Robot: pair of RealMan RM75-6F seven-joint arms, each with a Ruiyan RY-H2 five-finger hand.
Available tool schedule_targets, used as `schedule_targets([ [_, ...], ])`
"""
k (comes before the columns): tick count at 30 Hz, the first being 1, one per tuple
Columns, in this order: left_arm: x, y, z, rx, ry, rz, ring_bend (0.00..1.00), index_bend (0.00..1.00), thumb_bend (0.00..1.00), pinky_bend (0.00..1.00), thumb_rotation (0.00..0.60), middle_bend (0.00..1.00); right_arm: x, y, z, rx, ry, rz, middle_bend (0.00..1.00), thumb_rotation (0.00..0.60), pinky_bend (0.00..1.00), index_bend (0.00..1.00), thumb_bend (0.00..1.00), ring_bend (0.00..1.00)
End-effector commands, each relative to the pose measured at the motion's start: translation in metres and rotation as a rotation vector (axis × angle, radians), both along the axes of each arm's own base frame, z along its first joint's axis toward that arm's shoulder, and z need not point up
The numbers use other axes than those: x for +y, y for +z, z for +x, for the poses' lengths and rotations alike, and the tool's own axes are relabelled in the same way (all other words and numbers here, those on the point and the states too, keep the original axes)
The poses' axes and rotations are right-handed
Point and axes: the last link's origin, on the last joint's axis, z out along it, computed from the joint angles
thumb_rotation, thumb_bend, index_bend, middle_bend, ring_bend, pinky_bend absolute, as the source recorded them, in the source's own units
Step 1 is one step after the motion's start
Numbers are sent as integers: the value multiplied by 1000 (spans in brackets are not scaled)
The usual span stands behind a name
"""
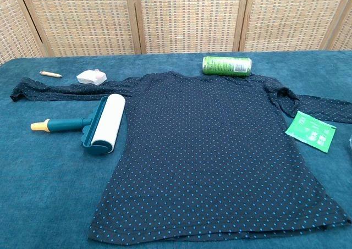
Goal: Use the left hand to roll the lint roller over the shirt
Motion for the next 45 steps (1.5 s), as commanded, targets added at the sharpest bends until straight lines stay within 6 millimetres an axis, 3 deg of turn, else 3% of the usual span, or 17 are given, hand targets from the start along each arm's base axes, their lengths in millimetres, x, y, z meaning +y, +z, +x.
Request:
schedule_targets([
  [1, 0, 0, 1, 0, -1, 0, 0, 0, 0, 0, 600, 0, 0, 1, -1, 1, -2, -1, 0, 600, 0, 0, 23, 0],
  [35, 2, -1, 3, -1, -10, 8, 0, 0, 0, 0, 600, 0, -1, 3, -2, 4, -9, -9, 0, 600, 0, 0, 24, 0],
  [37, 4, -1, 4, -9, -2, 11, 1, 0, 0, 41, 600, 0, -2, 3, -3, 5, -13, -9, 0, 600, 0, 0, 24, 0],
  [38, 6, -2, 4, -25, 2, 8, 30, 0, 0, 115, 600, 1, -2, 2, -3, 5, -15, -7, 0, 600, 0, 0, 24, 0],
  [39, 9, -4, 4, -47, 10, 0, 68, 0, 0, 183, 600, 17, -2, 2, -3, 4, -16, -7, 0, 600, 0, 0, 23, 0],
  [41, 14, -7, 3, -75, 34, -25, 259, 0, 0, 370, 600, 189, -2, 3, -3, 3, -18, -6, 0, 600, 0, 0, 23, 0],
  [43, 23, -7, 3, -84, 52, -55, 390, 0, 0, 450, 600, 378, -2, 3, -4, 0, -19, -9, 0, 600, 0, 0, 23, 0],
  [45, 33, -5, 6, -78, 47, -59, 475, 3, 0, 500, 600, 499, -2, 4, -4, -2, -21, -9, 0, 600, 0, 0, 23, 0],
])
